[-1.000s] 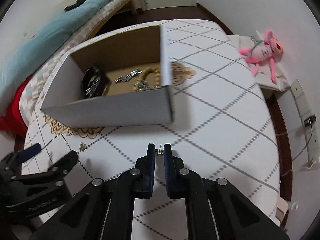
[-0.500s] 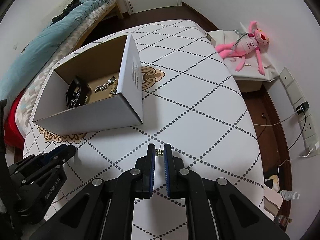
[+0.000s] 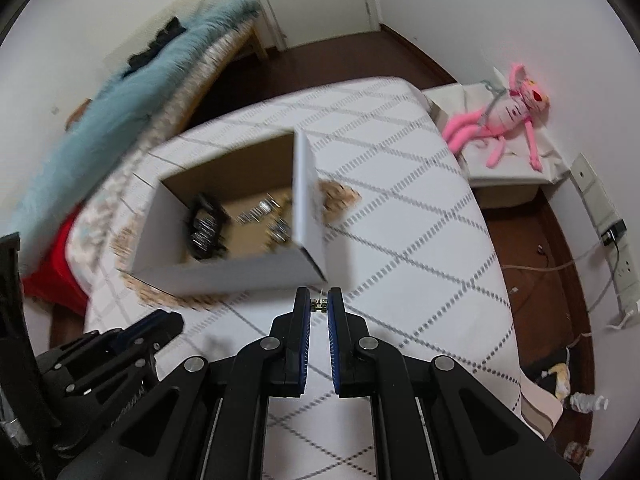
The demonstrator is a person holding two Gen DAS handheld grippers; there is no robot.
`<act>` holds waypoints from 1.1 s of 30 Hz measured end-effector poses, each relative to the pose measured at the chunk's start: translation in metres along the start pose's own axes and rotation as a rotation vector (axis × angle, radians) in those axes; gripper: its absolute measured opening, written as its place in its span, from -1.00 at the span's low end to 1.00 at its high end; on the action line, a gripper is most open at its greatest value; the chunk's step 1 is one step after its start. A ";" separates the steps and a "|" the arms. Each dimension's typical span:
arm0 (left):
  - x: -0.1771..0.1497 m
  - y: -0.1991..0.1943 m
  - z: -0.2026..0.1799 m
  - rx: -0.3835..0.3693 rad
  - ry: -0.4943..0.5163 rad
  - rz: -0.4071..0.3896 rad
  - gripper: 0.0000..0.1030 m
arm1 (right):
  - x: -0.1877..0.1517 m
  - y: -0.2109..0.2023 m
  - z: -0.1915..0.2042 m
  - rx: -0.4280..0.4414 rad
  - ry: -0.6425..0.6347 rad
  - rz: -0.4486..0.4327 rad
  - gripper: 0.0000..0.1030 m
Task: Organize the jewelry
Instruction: 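Release both gold charms into the white box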
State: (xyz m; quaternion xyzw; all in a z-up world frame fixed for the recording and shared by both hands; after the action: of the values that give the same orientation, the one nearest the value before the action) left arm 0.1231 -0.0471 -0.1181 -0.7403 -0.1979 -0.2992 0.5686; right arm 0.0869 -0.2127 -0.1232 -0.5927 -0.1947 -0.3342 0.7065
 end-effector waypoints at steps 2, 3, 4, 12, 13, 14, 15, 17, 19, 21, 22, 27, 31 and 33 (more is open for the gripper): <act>0.021 -0.002 0.002 -0.033 -0.030 -0.006 -0.81 | 0.014 -0.004 0.008 0.035 0.001 -0.013 -0.83; 0.030 0.000 0.004 -0.046 -0.042 -0.004 -0.81 | 0.023 -0.003 0.012 0.055 -0.002 -0.013 -0.83; 0.037 0.002 0.006 -0.051 -0.048 -0.003 -0.81 | 0.031 -0.001 0.016 0.067 -0.006 -0.016 -0.83; 0.077 0.041 0.032 0.005 -0.058 0.079 -0.77 | 0.075 0.065 0.037 0.117 -0.052 0.111 -0.83; 0.080 0.044 0.034 0.023 -0.056 0.088 -0.72 | 0.078 0.076 0.040 0.116 -0.065 0.149 -0.82; 0.081 0.045 0.036 0.036 -0.056 0.094 -0.66 | 0.079 0.082 0.040 0.113 -0.063 0.166 -0.82; 0.083 0.047 0.040 0.059 -0.062 0.102 -0.42 | 0.082 0.090 0.041 0.110 -0.065 0.188 -0.81; 0.086 0.048 0.047 0.080 -0.080 0.103 0.12 | 0.085 0.099 0.043 0.097 -0.077 0.221 -0.71; 0.089 0.044 0.054 0.108 -0.089 0.078 0.31 | 0.089 0.099 0.042 0.089 -0.079 0.214 -0.40; 0.089 0.043 0.058 0.137 -0.083 0.074 0.32 | 0.093 0.095 0.041 0.080 -0.086 0.196 -0.32; 0.087 0.043 0.060 0.151 -0.082 0.078 0.36 | 0.094 0.092 0.039 0.070 -0.088 0.190 -0.31; 0.076 0.043 0.065 0.189 -0.075 0.087 0.70 | 0.095 0.083 0.033 0.011 -0.114 0.174 -0.12; 0.063 0.044 0.063 0.222 -0.047 0.086 0.97 | 0.089 0.076 0.029 -0.053 -0.154 0.160 0.52; 0.058 0.044 0.062 0.232 -0.036 0.081 1.00 | 0.085 0.075 0.028 -0.095 -0.179 0.158 0.89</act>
State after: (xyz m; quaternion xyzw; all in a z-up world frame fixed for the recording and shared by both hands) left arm 0.2079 -0.0025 -0.1218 -0.6822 -0.2111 -0.2378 0.6584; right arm 0.2026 -0.2006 -0.1126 -0.6664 -0.1937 -0.2322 0.6815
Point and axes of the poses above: each gripper's, at about its wrist camera, not at the fingertips, and y roughly the way its jaws point, z to its left, x to its top, the point moved 1 cm from there along y, roughly the way its jaws point, and after that the axes turned 14 degrees about -z, right-handed, at the moved point
